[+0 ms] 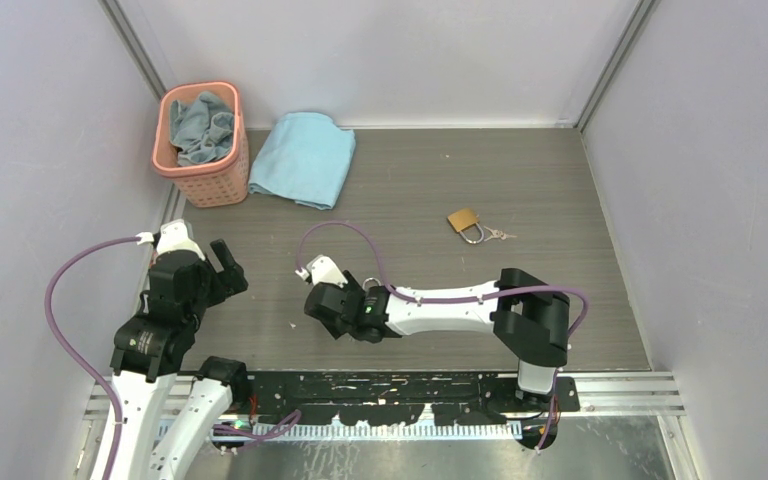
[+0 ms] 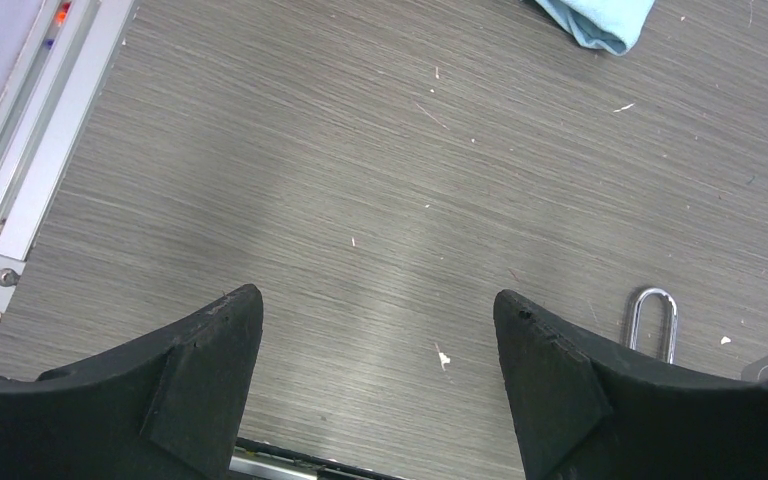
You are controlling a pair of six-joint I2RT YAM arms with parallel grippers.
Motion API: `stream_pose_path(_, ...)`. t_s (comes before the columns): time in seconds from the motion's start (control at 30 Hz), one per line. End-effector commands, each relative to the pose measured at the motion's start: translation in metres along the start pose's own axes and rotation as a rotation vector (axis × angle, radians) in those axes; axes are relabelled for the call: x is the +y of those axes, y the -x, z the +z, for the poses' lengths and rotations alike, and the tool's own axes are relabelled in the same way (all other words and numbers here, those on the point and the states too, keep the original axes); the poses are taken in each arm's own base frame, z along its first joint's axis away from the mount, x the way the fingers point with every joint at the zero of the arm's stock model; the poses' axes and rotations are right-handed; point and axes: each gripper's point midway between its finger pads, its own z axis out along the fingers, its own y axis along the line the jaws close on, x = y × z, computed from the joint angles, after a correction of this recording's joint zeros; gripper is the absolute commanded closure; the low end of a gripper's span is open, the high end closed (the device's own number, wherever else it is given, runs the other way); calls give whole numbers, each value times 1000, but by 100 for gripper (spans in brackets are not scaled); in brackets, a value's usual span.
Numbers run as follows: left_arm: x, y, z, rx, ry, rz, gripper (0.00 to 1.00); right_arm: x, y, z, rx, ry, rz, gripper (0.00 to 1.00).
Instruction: Unlock with the key
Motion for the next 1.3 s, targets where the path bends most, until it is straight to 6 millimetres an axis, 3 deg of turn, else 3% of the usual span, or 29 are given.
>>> stream_pose_path(0.0,-6,9,0,-38,-32,4,15,-3,47,-22,-130,0,73,37)
stream_pose_path(0.4,-7,9,-1,-40,-37,4,15,-22,73,-26,-184,-65,167,38)
stream_pose_path(0.73,-6,9,-2,-48,-41,2,15,-29,81,3,-105,-88,237,42)
stream_pose_path(0.9,-6,11,-4,-57,-44,-1,15,-24,72,14,-35,-80,225,45)
stream_pose_path(1.27,-7,12,-6,-69,-54,-5,15,-1,7,15,174,89,117,50)
